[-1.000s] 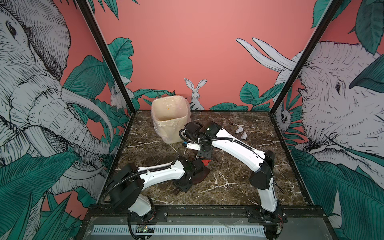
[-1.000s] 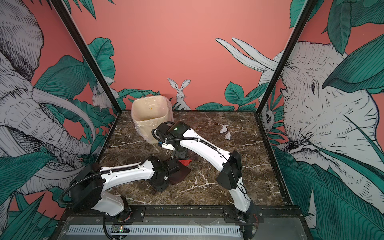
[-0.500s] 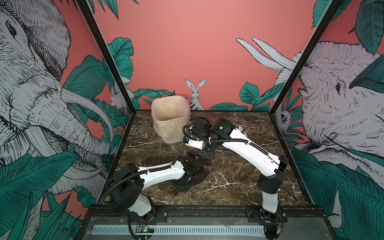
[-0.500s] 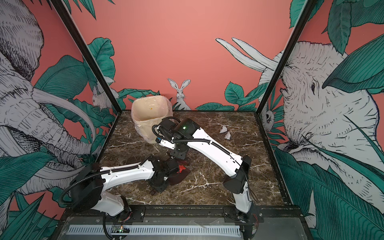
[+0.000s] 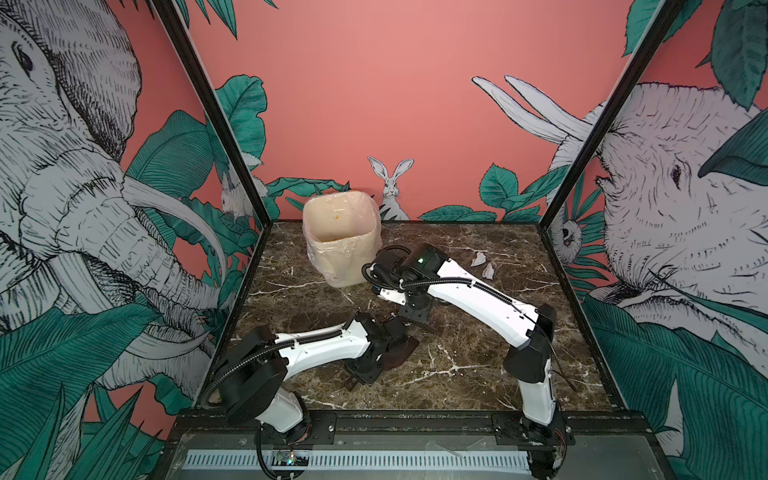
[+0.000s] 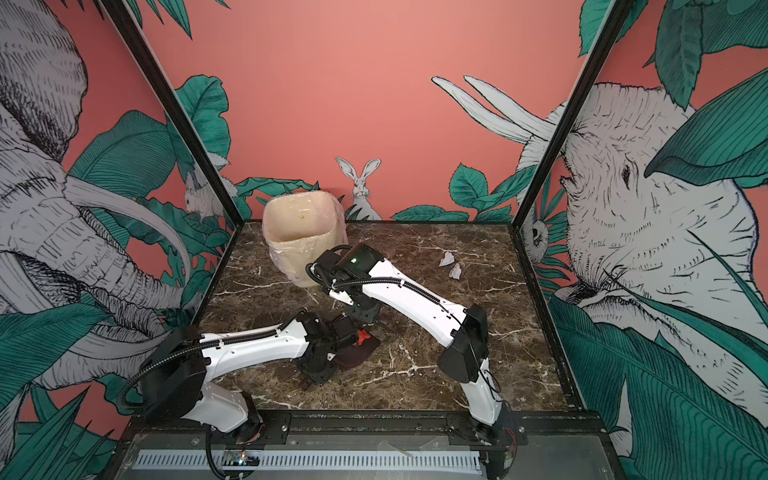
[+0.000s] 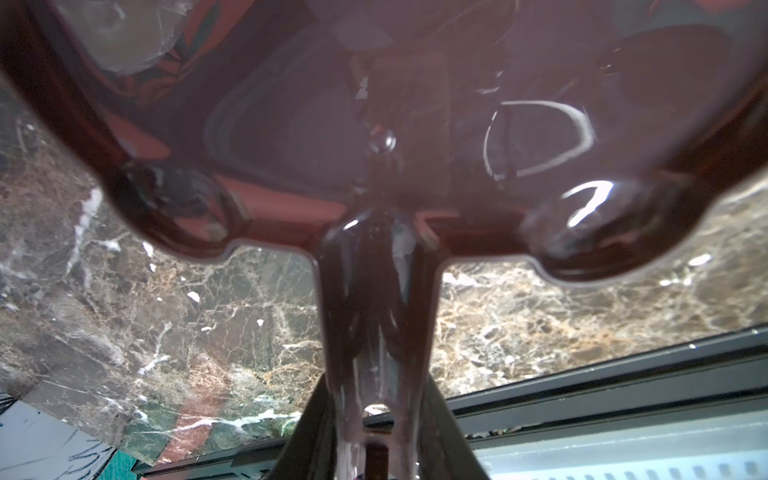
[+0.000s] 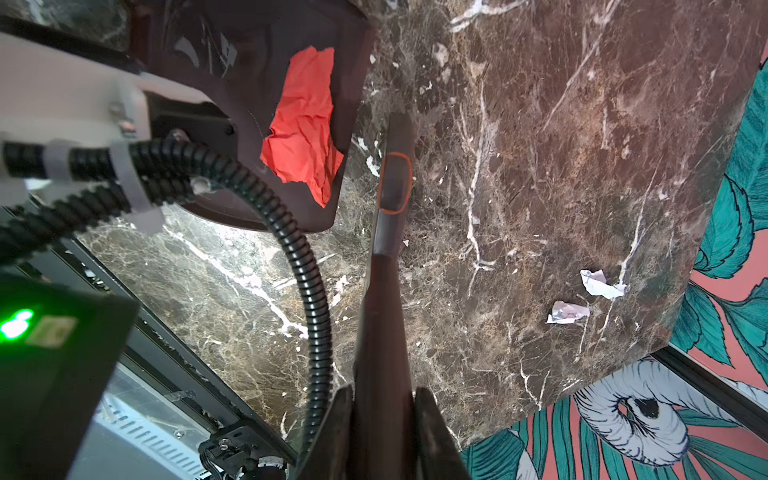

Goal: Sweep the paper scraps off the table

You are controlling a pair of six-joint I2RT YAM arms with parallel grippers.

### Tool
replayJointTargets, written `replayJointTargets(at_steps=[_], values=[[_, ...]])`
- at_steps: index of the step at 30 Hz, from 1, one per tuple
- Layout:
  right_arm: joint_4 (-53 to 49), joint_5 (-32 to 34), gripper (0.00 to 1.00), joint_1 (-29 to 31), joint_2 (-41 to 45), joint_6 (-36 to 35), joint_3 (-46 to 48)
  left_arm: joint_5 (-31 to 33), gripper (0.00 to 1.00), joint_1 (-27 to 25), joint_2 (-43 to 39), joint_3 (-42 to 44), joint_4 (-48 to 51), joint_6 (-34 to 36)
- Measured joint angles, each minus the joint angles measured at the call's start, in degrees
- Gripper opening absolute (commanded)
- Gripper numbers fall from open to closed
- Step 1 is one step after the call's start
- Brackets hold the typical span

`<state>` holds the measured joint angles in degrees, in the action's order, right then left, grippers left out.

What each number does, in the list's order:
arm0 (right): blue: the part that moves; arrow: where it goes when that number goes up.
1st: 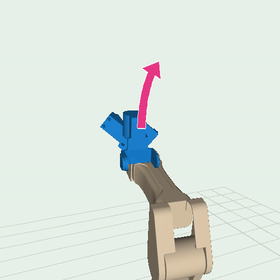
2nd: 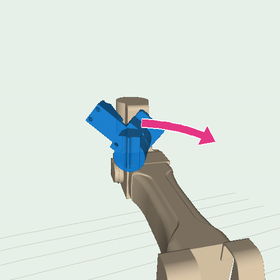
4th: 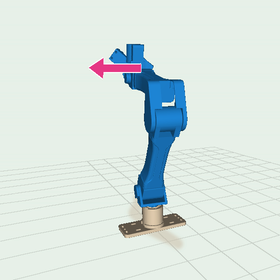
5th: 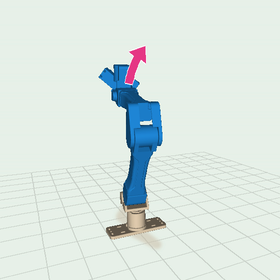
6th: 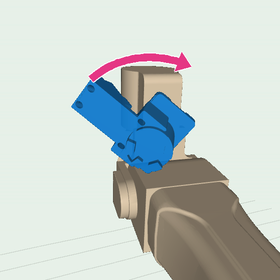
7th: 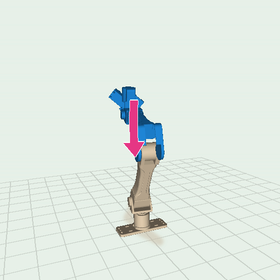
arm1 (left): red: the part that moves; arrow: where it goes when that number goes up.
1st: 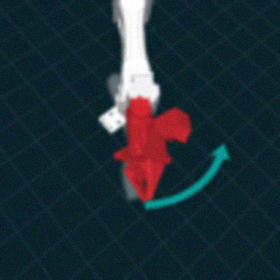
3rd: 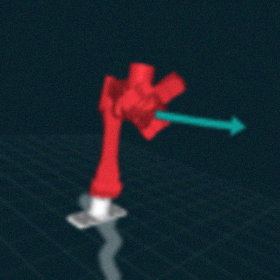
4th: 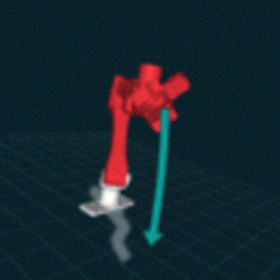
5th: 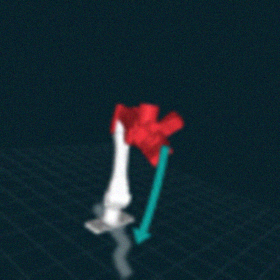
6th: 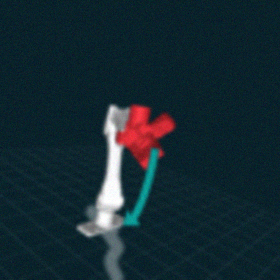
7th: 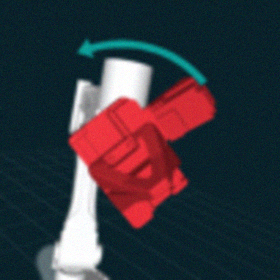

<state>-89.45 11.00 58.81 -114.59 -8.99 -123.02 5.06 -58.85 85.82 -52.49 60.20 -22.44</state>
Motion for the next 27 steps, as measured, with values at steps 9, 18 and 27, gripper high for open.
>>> replayJointTargets(at_steps=[9, 18, 27], values=[[-0.6, -3.1, 0.00, 2.2, 2.0, 1.1, -1.2, 0.1, 0.00, -0.4, 0.0, 0.0, 1.4, 0.0], [-1.9, -6.6, 0.00, 4.6, 4.5, 1.1, 0.1, 0.3, 0.00, 0.0, -0.2, 0.0, 2.5, 0.1], [-1.5, -6.3, 0.00, -0.4, 6.8, 2.6, 3.1, 1.8, 0.00, 0.6, -2.8, 0.5, 0.3, 0.0]])
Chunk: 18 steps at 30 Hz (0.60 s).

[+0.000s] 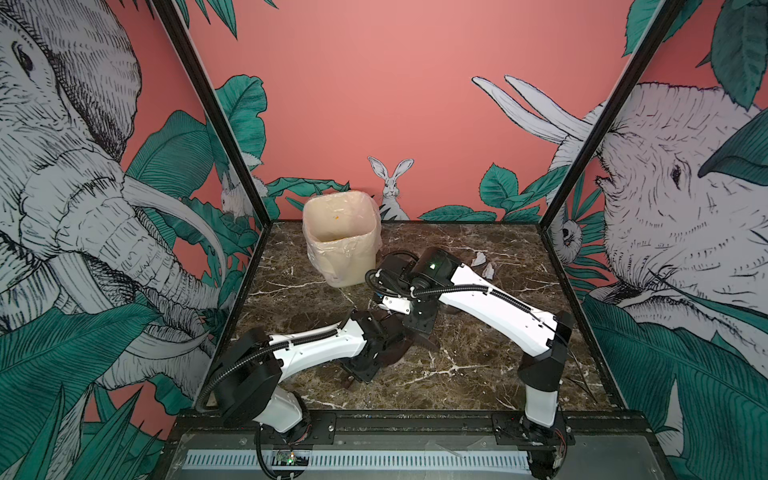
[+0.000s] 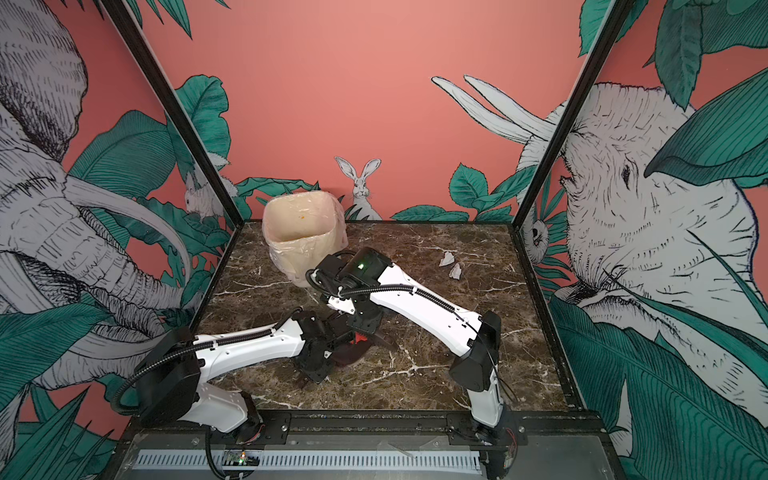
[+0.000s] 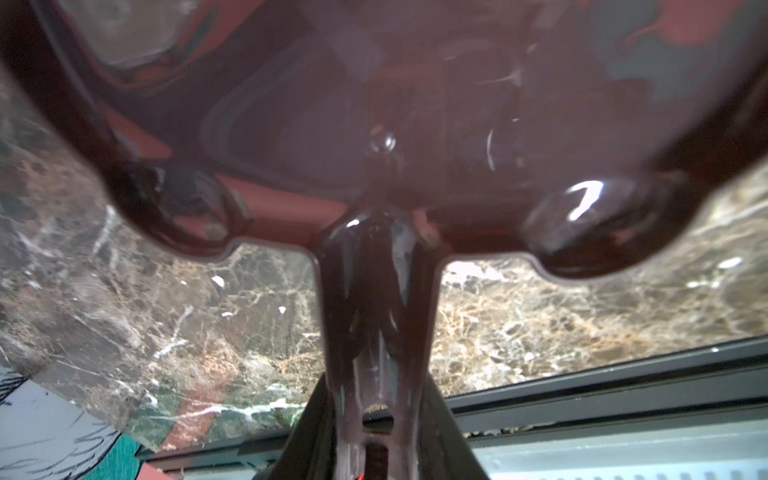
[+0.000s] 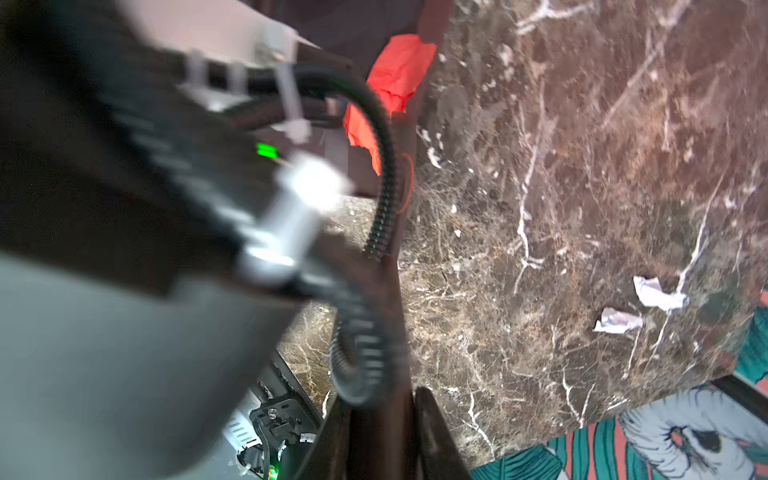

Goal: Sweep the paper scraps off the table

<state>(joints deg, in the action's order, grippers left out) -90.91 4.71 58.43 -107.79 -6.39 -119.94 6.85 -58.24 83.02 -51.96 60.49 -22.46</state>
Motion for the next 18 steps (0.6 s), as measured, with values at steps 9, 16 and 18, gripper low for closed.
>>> replayJointTargets(at_steps=[9, 16, 18], values=[[3.7, -4.0, 0.00, -8.9, 13.2, 1.5, 4.5, 2.6, 0.00, 0.0, -5.5, 0.7, -3.8, 0.0], [5.9, -1.2, 0.00, -11.7, 15.4, 1.9, 6.7, 2.2, 0.00, 0.0, -3.3, 0.7, -3.8, 0.0], [6.8, 0.8, 0.00, -11.8, 13.5, 1.7, 7.5, 1.5, 0.00, 0.0, -2.4, 0.7, -3.8, 0.0]])
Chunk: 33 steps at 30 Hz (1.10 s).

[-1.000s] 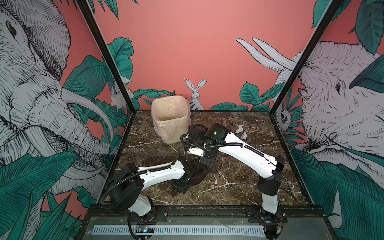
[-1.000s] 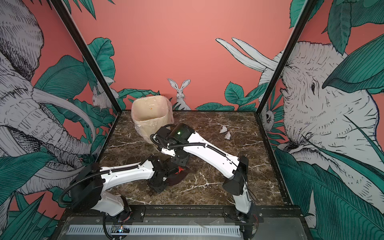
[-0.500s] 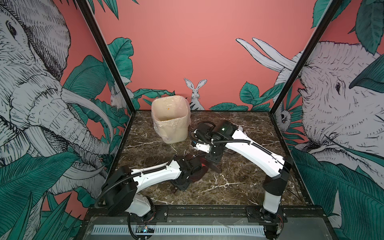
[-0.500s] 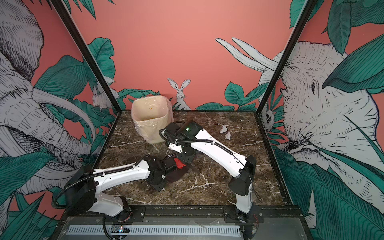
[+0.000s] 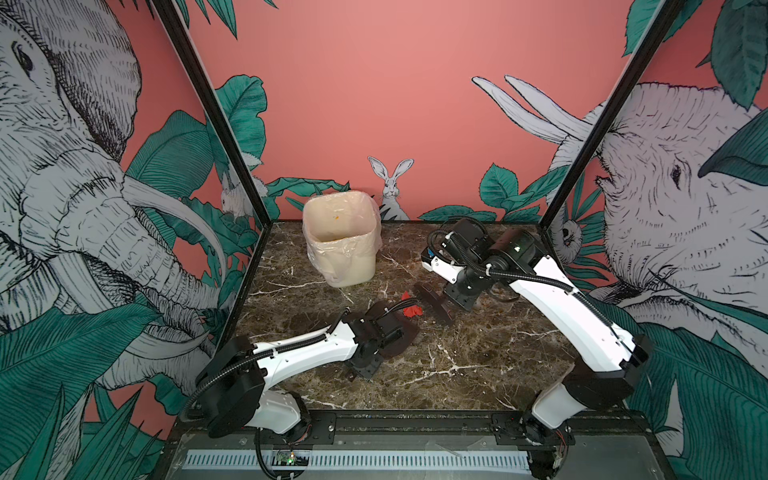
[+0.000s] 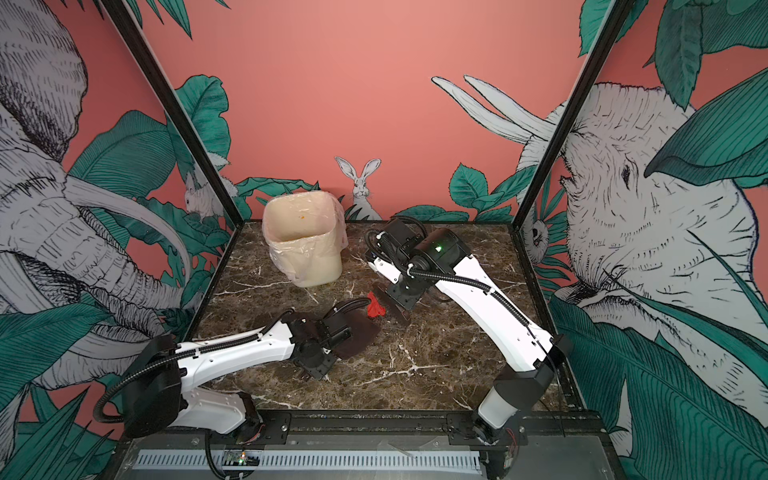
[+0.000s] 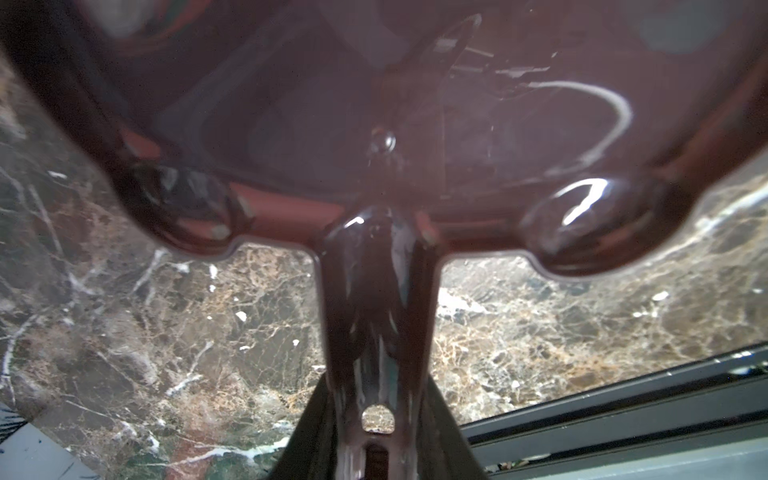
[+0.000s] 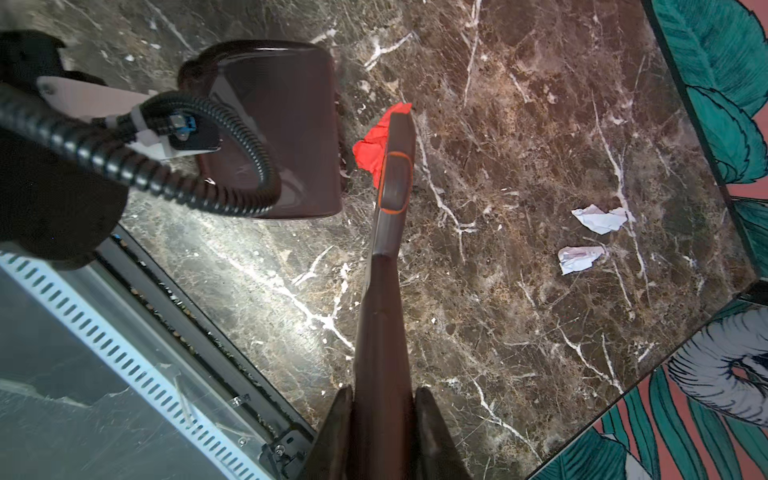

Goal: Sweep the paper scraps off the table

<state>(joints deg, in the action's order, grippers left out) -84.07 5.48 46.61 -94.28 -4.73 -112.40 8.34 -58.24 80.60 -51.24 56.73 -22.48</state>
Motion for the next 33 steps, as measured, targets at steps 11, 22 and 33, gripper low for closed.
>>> replayJointTargets(at_steps=[11, 22, 33], values=[[2.8, 10.5, 0.00, -0.2, -23.4, -2.9, -13.4, -2.2, 0.00, 0.0, 2.0, -2.3, 2.3, 0.3], [-0.8, 9.5, 0.00, 0.2, -28.1, -4.6, -21.4, -2.1, 0.00, 0.5, 4.9, -3.5, 3.4, 1.9], [-2.4, 6.5, 0.00, 3.6, -27.5, -5.6, -19.0, -1.7, 0.00, 1.9, 6.9, -4.2, 3.4, 3.4]])
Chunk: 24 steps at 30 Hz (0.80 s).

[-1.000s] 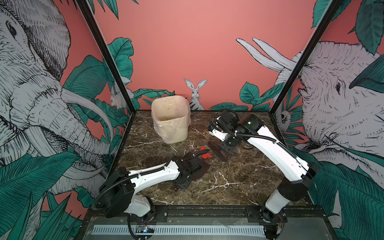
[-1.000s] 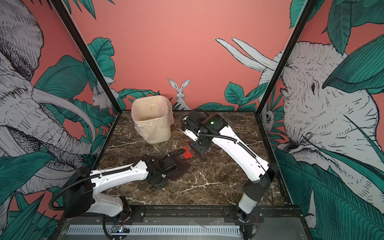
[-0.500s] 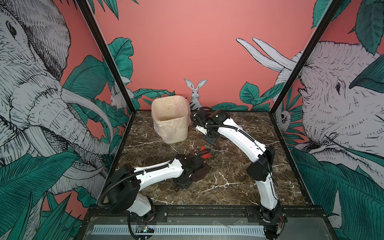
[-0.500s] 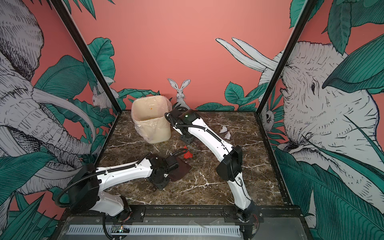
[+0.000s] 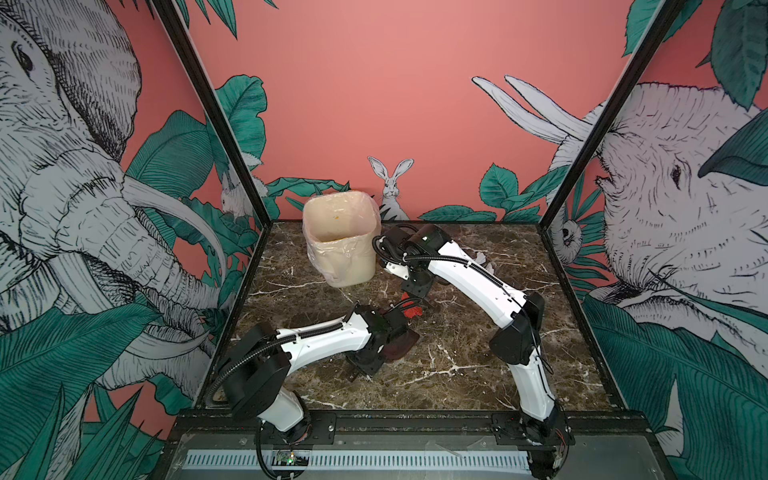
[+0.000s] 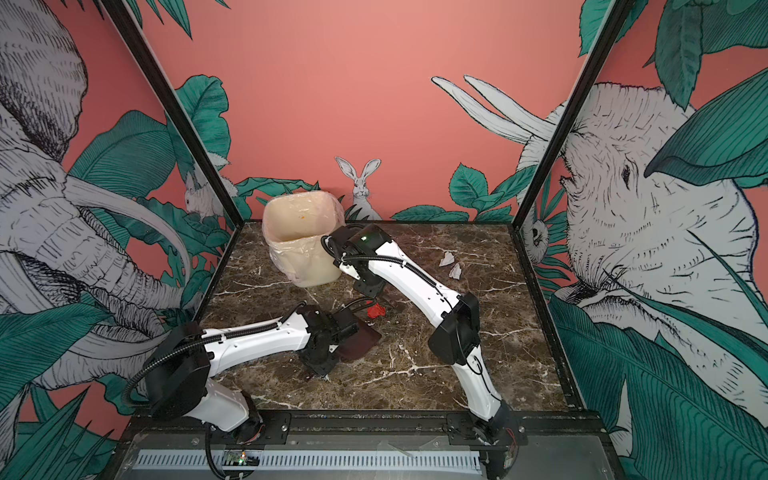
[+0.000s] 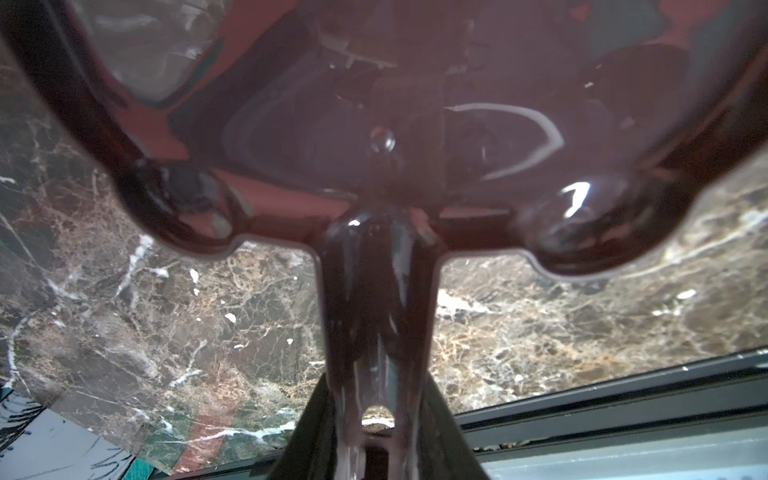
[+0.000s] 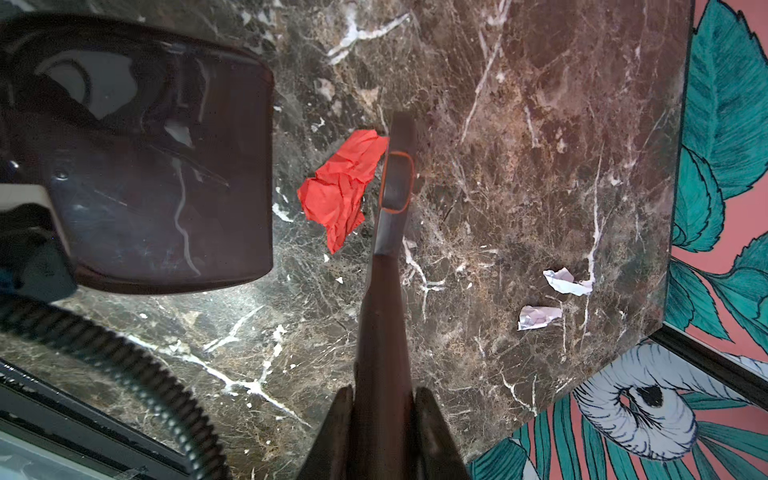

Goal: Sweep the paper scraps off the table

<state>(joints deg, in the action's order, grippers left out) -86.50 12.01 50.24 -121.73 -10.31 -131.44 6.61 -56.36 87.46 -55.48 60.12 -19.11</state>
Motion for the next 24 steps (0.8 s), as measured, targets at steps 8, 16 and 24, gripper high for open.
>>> replayJointTargets(at_steps=[8, 16, 24], values=[[-1.4, -11.5, 0.00, 3.0, 4.9, -0.2, 1.1, 0.0, 0.00, 0.3, 0.0, 0.0, 0.0, 0.3], [0.0, -15.2, 0.00, 1.8, 14.0, 1.1, 6.8, 0.1, 0.00, 0.2, 0.0, 0.0, 0.8, 0.6], [1.0, -14.1, 0.00, -3.9, 18.6, 3.2, 12.1, 1.3, 0.00, 0.5, -0.4, 0.0, -0.3, 0.6]])
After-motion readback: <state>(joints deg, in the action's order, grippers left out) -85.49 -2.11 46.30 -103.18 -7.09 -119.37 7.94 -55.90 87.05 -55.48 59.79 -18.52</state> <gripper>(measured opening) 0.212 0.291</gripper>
